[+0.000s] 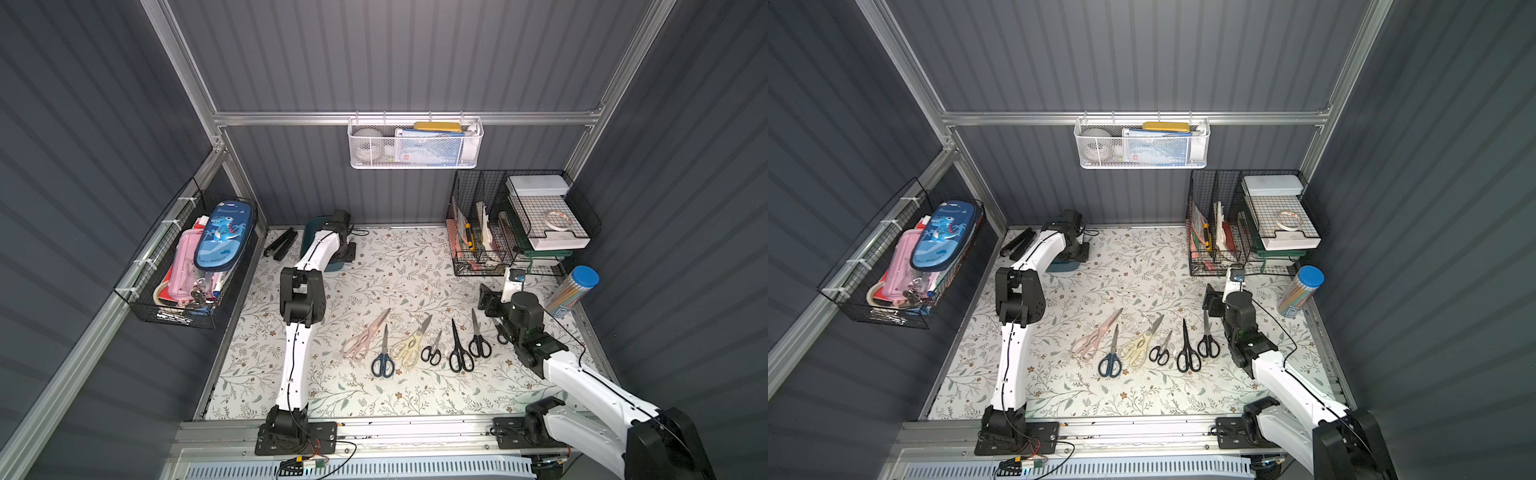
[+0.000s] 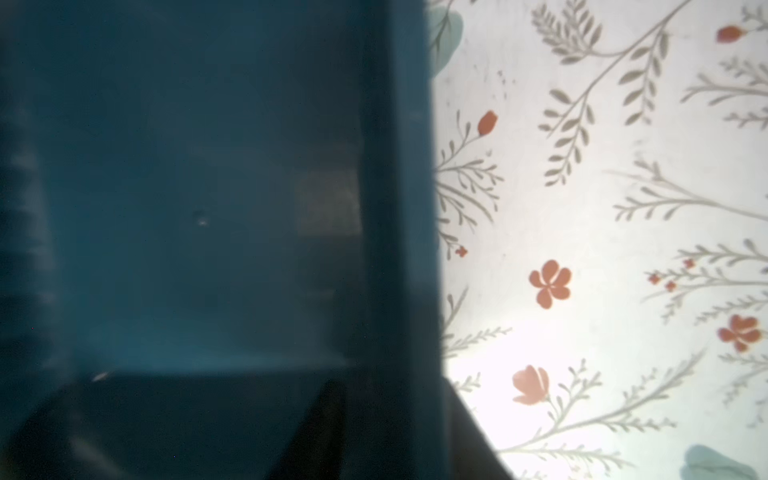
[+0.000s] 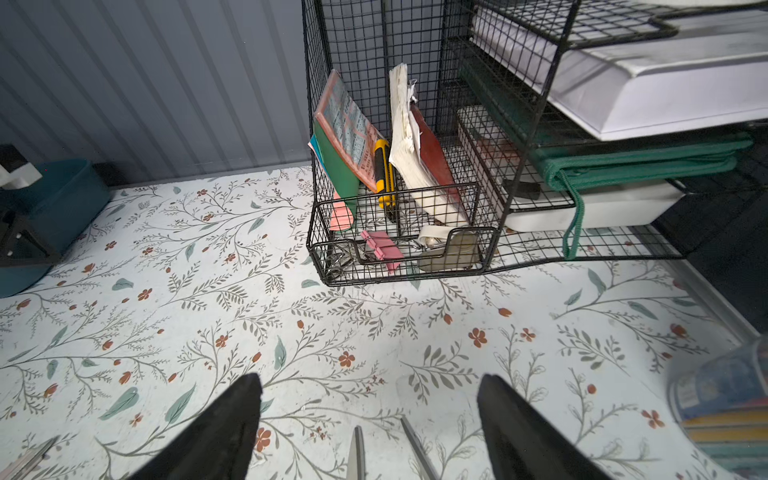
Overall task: Put the scissors into the storage box
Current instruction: Pick up the storage box at the center of the board, then place the storage box at the center of the board.
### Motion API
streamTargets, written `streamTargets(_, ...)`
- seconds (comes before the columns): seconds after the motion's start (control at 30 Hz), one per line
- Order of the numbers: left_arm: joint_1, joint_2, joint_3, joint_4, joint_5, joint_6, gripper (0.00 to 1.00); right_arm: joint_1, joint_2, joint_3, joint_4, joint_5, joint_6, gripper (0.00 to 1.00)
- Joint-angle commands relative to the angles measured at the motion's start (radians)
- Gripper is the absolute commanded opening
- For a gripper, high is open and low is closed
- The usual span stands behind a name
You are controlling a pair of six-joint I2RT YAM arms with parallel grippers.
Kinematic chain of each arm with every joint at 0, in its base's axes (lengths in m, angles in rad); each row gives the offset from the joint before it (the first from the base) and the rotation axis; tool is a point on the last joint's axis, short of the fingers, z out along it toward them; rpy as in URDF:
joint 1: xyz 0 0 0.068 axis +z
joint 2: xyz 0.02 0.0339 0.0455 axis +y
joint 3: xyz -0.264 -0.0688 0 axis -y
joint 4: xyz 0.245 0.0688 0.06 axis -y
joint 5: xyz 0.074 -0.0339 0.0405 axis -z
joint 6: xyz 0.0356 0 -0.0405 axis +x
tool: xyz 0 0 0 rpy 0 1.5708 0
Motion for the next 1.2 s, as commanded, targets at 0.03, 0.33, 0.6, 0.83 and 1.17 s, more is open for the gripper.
streamTargets(0.03, -0.004, -0.138, -0.15, 0.061, -0.001, -0.038, 0.12, 0.003, -0.025, -0.002, -0.056, 0.008, 0.04, 0.85)
streamTargets(0.33, -0.058, -0.549, -0.652, 0.175, -0.011, -0.146, 0.0, 0.01, -0.135, -0.017, -0.21, -0.062, 0.138, 0.85)
streamTargets(0.6, -0.283, -0.9, -1.09, 0.144, -0.042, -0.248, 0.0, 0.064, -0.364, -0.138, -0.338, -0.099, 0.223, 0.81)
streamTargets(0.83, -0.364, -0.942, -1.151, 0.084, -0.158, -0.319, 0.0, 0.085, -0.351, -0.075, -0.533, -0.064, 0.274, 0.8)
streamTargets(1.17, -0.364, -0.796, -1.131, 0.186, -0.194, -0.271, 0.0, 0.311, -0.316, -0.081, -0.453, 0.001, 0.156, 0.79)
